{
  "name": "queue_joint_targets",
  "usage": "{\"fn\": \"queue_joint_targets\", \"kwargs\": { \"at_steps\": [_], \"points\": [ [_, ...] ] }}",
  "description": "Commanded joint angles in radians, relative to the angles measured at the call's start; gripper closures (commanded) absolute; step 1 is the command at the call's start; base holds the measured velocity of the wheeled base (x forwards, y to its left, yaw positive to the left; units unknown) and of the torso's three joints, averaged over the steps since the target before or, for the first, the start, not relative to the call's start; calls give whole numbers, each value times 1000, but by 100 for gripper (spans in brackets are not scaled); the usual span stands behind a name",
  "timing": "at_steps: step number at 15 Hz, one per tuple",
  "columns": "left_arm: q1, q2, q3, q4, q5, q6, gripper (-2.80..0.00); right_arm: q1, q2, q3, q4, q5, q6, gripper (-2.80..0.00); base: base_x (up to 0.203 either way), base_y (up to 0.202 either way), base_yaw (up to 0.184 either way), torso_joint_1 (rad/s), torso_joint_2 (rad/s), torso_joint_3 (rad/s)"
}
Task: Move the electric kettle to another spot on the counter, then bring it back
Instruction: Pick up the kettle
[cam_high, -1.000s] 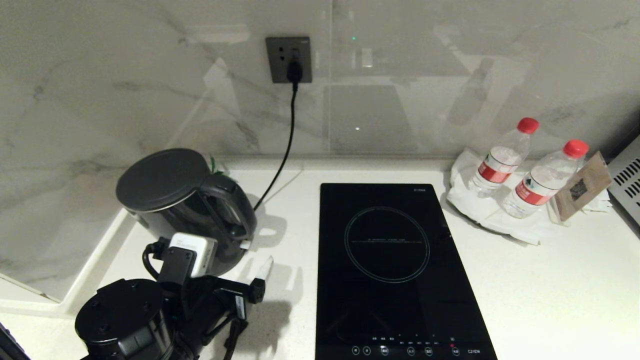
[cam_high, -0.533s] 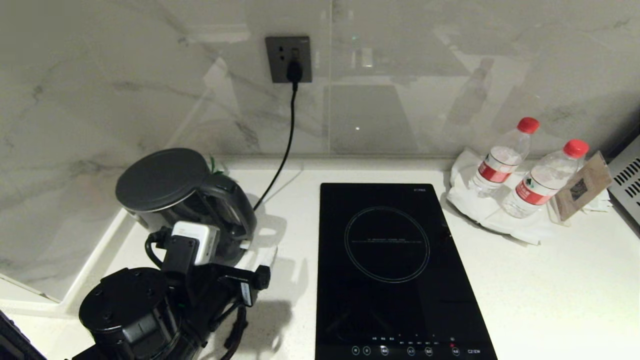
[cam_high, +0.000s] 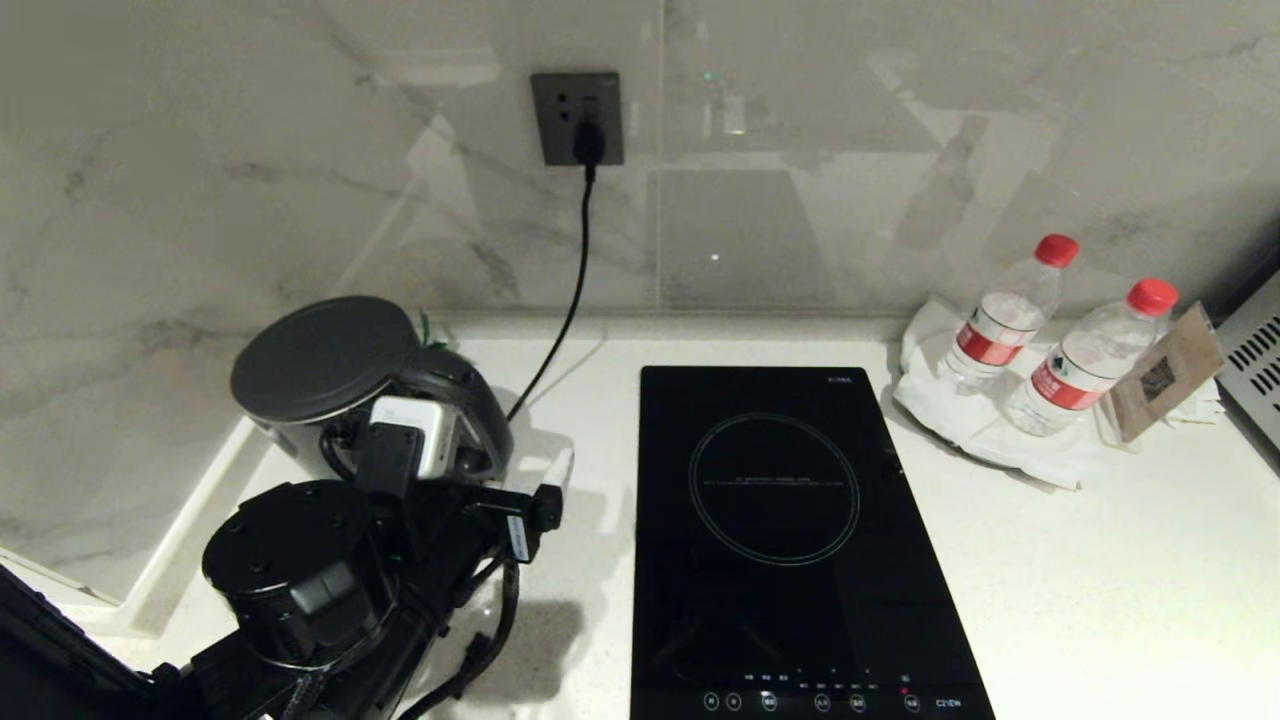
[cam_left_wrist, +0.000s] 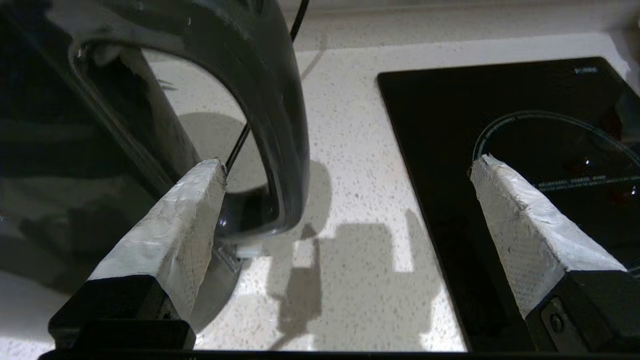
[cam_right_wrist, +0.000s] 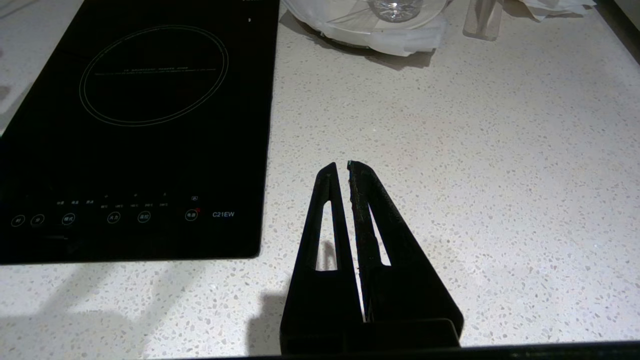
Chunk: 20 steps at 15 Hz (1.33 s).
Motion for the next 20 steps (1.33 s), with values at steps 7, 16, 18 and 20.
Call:
{"fn": "queue_joint_targets", "kwargs": {
  "at_steps": [7, 16, 18, 20],
  "points": [
    [25, 21, -119, 66, -1, -1, -280, 0, 0, 0, 0, 0, 0, 0, 0, 0, 0, 0, 0, 0],
    [104, 58, -202, 92, -18, -1, -280, 0, 0, 0, 0, 0, 0, 0, 0, 0, 0, 0, 0, 0],
    [105, 58, -201, 92, -18, -1, -280, 0, 0, 0, 0, 0, 0, 0, 0, 0, 0, 0, 0, 0],
    [105, 53, -199, 92, -18, -1, -280, 0, 0, 0, 0, 0, 0, 0, 0, 0, 0, 0, 0, 0]
  ]
}}
